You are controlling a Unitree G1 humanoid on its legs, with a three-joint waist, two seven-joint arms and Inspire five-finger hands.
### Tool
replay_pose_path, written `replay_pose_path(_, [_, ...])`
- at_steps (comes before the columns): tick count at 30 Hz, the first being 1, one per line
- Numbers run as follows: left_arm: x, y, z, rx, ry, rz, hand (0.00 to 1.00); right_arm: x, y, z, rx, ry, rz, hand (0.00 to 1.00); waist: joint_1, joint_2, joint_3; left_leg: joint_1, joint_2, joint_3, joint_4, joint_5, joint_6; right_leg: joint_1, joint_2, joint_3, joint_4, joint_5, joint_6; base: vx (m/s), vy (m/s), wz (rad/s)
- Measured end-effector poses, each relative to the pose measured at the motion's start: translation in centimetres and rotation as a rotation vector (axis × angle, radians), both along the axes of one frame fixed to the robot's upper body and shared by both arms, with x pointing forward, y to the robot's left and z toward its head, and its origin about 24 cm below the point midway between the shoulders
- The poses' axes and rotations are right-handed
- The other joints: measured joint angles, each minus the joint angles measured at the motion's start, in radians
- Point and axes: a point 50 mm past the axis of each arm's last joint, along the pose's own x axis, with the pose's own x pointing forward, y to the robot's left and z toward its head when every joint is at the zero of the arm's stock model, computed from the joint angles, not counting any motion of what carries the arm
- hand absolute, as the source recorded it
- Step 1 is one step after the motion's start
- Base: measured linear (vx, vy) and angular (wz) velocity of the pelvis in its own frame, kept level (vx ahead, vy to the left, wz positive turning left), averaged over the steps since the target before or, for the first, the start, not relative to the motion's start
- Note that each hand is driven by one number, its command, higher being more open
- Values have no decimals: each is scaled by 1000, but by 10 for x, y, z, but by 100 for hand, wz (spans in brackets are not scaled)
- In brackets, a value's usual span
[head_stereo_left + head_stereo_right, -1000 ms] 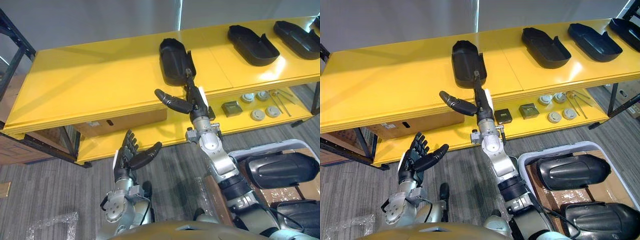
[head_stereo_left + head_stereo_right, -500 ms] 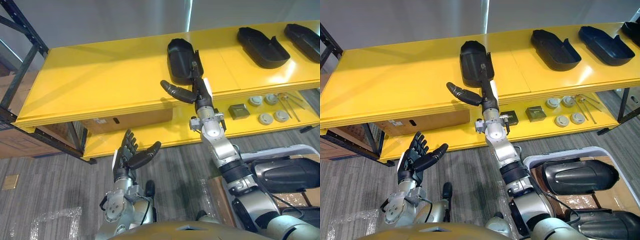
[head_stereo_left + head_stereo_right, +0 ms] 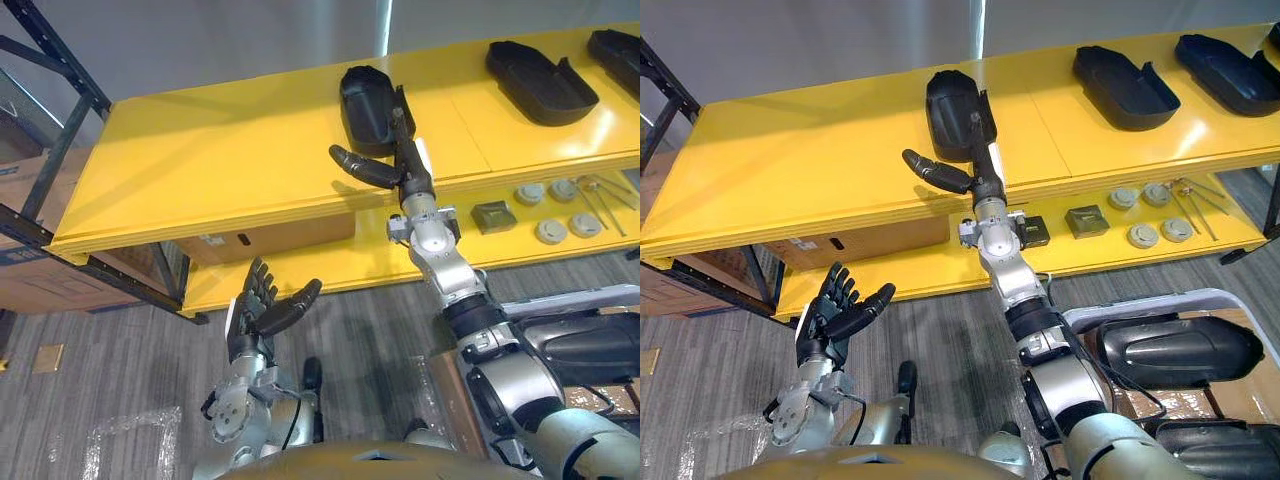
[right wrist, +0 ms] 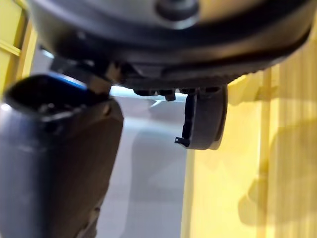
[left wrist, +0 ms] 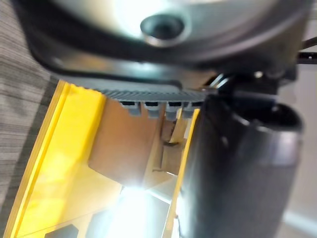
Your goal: Walk over and take three plastic housings, then place them on the shelf
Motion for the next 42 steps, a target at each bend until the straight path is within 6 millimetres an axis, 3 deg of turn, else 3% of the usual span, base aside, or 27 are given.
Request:
replay_pose_path(4, [7, -4, 5, -8, -31, -21, 100, 7, -10, 10, -24, -19, -27, 100, 24, 10, 5, -4, 1, -8, 1, 0, -1, 0, 1, -5, -2, 2, 4, -8, -24, 4])
replay_pose_path(12, [5, 1, 5, 8, -41, -18, 100, 10, -3, 21, -8, -57, -13, 100, 27, 9, 6, -9, -4, -4, 4, 7, 8, 2, 3, 0, -18, 5, 6, 31, -30, -1])
replay_pose_path(15, [7, 0, 6, 2, -56, -19, 100, -5, 6, 30, 27, -133, 28, 100, 24, 8, 7, -3, -3, 2, 4, 4, 4, 2, 3, 9, -23, 5, 6, 9, -23, -11])
replay_pose_path(19, [6, 1, 7, 6, -67, -21, 100, -51, 22, 41, 124, -261, 140, 100, 6, 0, 8, 14, -1, 34, 3, -11, -2, 3, 4, 38, -34, 5, 6, -12, -10, -22])
replay_pose_path(21, [6, 4, 7, 16, -69, -13, 100, -75, 23, 33, 154, -268, 182, 100, -12, -17, 2, 23, 4, 59, 1, -20, 0, -3, 5, 60, -36, 4, 5, 2, -12, -40])
replay_pose_path(23, [6, 10, 7, 35, -75, 1, 100, -105, 11, 8, 190, -202, 155, 100, -38, -56, -15, 26, 15, 104, 0, -29, -2, -29, 9, 108, -35, 7, 4, 23, -19, -56])
replay_pose_path(27, [6, 12, 7, 72, -79, -16, 100, -138, -18, -39, 234, -8, 52, 100, -77, -102, -41, 53, 33, 187, 1, -49, -8, -54, 16, 188, -36, 18, -1, 40, -23, -63])
replay_pose_path(31, [7, 9, 9, 77, -99, -65, 100, -167, -53, -67, 293, 107, -139, 100, -134, -114, -51, 90, 59, 295, 3, -68, -19, -85, 37, 298, -41, 43, -7, 15, -22, -77])
replay_pose_path(34, [7, 3, 9, 66, -105, -96, 100, -189, -71, -77, 312, 142, -296, 100, -171, -118, -61, 127, 80, 382, 3, -81, -29, -98, 57, 381, -56, 63, -10, -5, -30, -87])
replay_pose_path(39, [9, -16, 12, 51, -107, -131, 100, -220, -92, -91, 321, 208, -455, 100, -229, -131, -88, 214, 115, 540, 3, -113, -56, -101, 96, 516, -87, 86, -2, -9, -26, -93])
replay_pose_path(42, [12, -27, 17, 55, -128, -150, 100, -242, -97, -100, 379, 248, -517, 100, -258, -134, -112, 253, 137, 600, 3, -126, -73, -101, 109, 523, -86, 90, 4, 12, -44, -66])
